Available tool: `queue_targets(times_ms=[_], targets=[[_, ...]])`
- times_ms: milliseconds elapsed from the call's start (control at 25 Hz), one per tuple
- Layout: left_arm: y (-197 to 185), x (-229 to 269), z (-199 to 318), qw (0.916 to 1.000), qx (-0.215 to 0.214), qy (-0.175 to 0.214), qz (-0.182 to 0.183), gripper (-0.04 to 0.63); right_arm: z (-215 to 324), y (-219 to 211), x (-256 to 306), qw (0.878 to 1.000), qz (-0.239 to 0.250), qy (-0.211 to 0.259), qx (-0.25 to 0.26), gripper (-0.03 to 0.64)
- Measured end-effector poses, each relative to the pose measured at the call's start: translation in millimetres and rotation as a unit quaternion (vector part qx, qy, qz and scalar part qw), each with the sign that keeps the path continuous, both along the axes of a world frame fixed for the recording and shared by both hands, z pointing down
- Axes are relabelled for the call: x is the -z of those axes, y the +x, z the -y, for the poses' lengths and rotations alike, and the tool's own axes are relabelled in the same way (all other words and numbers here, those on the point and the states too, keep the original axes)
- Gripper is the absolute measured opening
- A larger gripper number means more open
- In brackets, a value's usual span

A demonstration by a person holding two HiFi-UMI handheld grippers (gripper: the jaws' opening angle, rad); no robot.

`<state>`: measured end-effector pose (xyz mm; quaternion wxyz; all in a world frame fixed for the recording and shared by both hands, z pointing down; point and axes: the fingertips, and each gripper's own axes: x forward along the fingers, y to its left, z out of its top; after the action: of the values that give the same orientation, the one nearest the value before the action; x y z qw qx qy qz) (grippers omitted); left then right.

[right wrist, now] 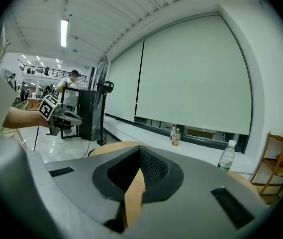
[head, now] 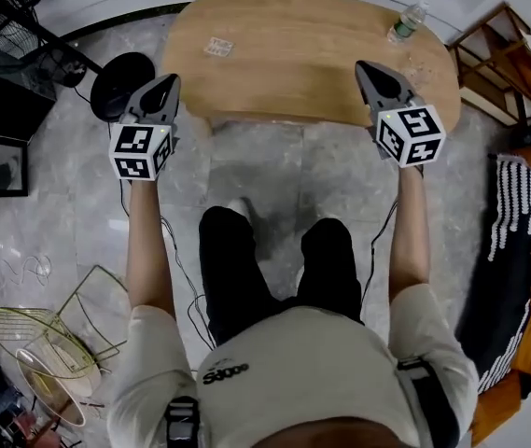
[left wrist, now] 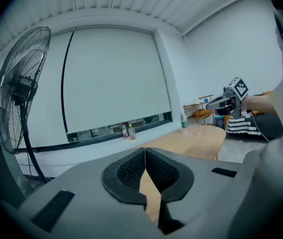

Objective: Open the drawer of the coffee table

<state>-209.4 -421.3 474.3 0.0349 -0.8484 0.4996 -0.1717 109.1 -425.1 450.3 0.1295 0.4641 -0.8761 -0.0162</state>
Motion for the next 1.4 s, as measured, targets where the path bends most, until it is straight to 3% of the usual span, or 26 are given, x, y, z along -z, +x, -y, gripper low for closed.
queue_targets(times_ms=[360, 760, 920, 1400], targets=[[-29, -136, 1, 0.9994, 0.033, 0.009, -0.009, 0.018, 4, -13, -120, 1.000, -0.003, 0.010, 0.002, -0.004], [-20, -183, -26, 0.9986, 0.044, 0.026, -0.017, 0.018, -29, 1, -166, 1.000, 0.011, 0.011, 0.010, -0.003], [-20, -207, -39, 0.9982, 0.048, 0.014, -0.032, 0.018, -41, 4, -184, 0.999, 0.031, 0.004, 0.013, -0.003], [-27, -267, -56, 0.9960, 0.057, -0.022, -0.065, 0.024, -57, 5, -278, 0.998, 0.007, -0.056, 0.001, -0.003]])
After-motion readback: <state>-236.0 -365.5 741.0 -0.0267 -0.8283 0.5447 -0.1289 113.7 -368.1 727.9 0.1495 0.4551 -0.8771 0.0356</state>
